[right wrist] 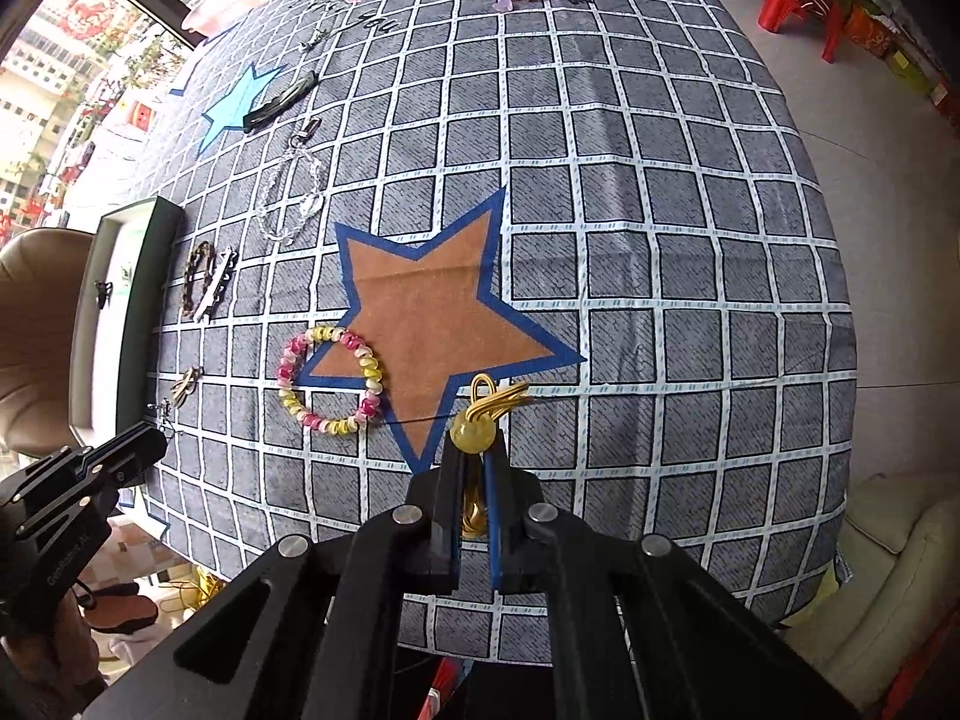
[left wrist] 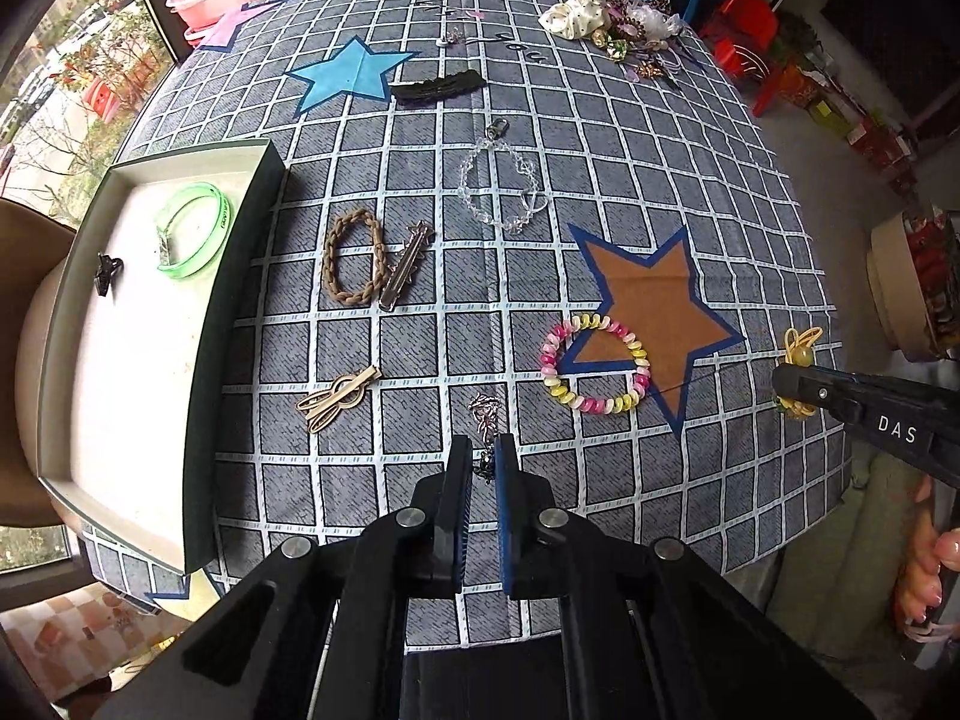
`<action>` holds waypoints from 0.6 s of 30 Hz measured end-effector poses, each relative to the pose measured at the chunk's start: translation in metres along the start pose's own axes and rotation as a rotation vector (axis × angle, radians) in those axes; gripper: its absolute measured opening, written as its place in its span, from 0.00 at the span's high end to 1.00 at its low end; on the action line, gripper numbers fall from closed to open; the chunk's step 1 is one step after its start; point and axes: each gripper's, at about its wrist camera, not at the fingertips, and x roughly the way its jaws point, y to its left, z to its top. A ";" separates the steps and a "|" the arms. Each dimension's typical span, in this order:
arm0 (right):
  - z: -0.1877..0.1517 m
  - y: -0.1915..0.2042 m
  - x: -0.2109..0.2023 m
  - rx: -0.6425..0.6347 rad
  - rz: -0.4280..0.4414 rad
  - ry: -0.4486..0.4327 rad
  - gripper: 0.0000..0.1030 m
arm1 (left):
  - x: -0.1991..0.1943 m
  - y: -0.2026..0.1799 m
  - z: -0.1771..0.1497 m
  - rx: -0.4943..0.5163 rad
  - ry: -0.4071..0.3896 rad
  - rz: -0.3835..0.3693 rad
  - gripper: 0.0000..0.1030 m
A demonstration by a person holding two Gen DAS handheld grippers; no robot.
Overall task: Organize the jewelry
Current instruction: 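Carry the yellow hair tie and silver chain over the white tray with both tools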
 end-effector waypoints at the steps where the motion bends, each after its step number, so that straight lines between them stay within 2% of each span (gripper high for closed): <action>1: -0.001 0.003 -0.009 -0.012 0.008 -0.002 0.94 | -0.004 0.000 -0.002 -0.010 -0.005 0.006 0.86; 4: -0.003 0.005 -0.024 -0.059 0.032 -0.006 0.94 | -0.015 0.002 -0.010 -0.050 -0.021 0.027 0.86; 7: -0.003 0.015 -0.034 -0.117 0.053 -0.002 0.94 | -0.024 0.012 -0.019 -0.117 -0.031 0.017 0.86; 11: -0.001 0.040 -0.033 -0.213 0.054 -0.014 0.94 | -0.033 0.030 -0.024 -0.162 -0.053 0.028 0.86; 18: 0.012 0.103 -0.024 -0.233 0.088 -0.043 0.94 | -0.043 0.089 -0.016 -0.158 -0.067 0.049 0.86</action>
